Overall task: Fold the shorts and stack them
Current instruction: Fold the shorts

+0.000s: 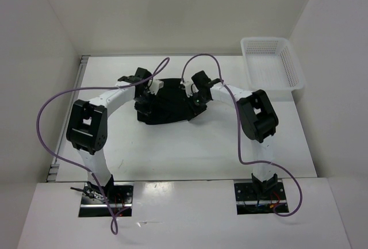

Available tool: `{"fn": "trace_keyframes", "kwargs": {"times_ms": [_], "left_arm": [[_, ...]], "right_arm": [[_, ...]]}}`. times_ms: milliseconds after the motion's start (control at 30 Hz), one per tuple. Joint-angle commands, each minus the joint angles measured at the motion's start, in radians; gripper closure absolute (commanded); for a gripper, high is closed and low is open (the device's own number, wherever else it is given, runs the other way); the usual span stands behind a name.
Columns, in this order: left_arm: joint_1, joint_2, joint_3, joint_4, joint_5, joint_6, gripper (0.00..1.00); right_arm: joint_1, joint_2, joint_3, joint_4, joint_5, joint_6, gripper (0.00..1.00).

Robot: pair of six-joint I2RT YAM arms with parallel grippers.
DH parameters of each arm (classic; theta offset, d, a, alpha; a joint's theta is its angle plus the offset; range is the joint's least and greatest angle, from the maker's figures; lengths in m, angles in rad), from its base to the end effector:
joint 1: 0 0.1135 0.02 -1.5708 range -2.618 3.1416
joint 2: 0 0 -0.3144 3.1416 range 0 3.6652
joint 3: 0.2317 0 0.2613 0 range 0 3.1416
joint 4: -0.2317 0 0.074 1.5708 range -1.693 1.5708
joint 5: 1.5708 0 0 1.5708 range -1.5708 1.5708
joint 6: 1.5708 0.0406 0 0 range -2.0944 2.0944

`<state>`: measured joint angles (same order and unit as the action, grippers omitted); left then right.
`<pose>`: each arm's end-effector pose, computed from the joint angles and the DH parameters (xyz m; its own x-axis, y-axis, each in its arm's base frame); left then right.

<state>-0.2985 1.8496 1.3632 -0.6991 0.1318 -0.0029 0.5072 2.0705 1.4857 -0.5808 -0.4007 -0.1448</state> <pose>0.3830 -0.1234 0.2441 -0.8867 0.2698 -0.3755 0.3362 0.9337 -0.1229 0.3942 0.2371 0.1967 -0.7110 -0.5471 -0.4418 -0.6915 0.6581 0.2978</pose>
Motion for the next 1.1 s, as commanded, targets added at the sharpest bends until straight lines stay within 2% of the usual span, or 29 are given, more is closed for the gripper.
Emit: {"fn": "trace_keyframes", "kwargs": {"times_ms": [0, 100, 133, 167, 267, 333, 433, 533, 600, 700, 733, 767, 900, 1067], "left_arm": [[-0.002, -0.006, -0.004, 0.029, -0.061, 0.003, 1.0], [0.013, -0.015, -0.003, 0.029, -0.086, 0.003, 1.0], [0.027, -0.026, 0.008, 0.029, -0.086, 0.003, 1.0], [0.027, -0.026, 0.022, 0.018, -0.086, 0.003, 1.0], [0.036, -0.05, 0.068, 0.009, -0.11, 0.003, 1.0], [0.036, -0.061, 0.077, 0.009, -0.139, 0.003, 1.0], [0.068, -0.061, 0.022, 0.035, -0.155, 0.003, 0.95], [0.111, -0.052, -0.053, 0.055, -0.131, 0.003, 0.84], [0.143, -0.052, -0.11, 0.064, -0.11, 0.003, 0.8], [0.215, -0.043, -0.121, 0.064, -0.074, 0.003, 0.7], [0.245, -0.043, -0.112, 0.064, -0.064, 0.003, 0.66], [0.254, -0.043, -0.098, 0.055, -0.051, 0.003, 0.55], [0.266, -0.067, 0.009, 0.003, 0.02, 0.003, 0.31], [0.266, -0.095, 0.117, -0.028, 0.165, 0.003, 0.23]], "right_arm": [[0.008, -0.041, -0.016, 0.032, -0.007, 0.019, 0.55], [0.008, -0.007, 0.013, 0.041, -0.007, 0.037, 0.71], [0.008, 0.002, 0.036, 0.041, -0.007, 0.047, 0.82], [0.008, 0.011, 0.05, 0.041, -0.007, 0.057, 0.86], [0.008, 0.022, 0.082, 0.03, 0.002, 0.045, 0.9], [0.008, 0.022, 0.093, 0.03, 0.002, 0.036, 1.0], [0.008, 0.022, 0.084, 0.03, 0.002, 0.027, 1.0], [0.008, 0.011, 0.073, 0.03, 0.002, 0.027, 1.0], [0.008, 0.002, 0.073, 0.021, 0.011, 0.005, 1.0], [0.008, -0.007, 0.073, 0.021, 0.02, -0.006, 1.0], [0.008, -0.007, 0.073, 0.021, 0.02, -0.015, 0.99], [0.008, -0.007, 0.082, 0.012, 0.02, -0.015, 0.99], [0.008, -0.016, 0.091, 0.001, 0.0, -0.024, 0.95], [0.008, -0.036, 0.091, -0.008, -0.009, -0.035, 0.91]]}}
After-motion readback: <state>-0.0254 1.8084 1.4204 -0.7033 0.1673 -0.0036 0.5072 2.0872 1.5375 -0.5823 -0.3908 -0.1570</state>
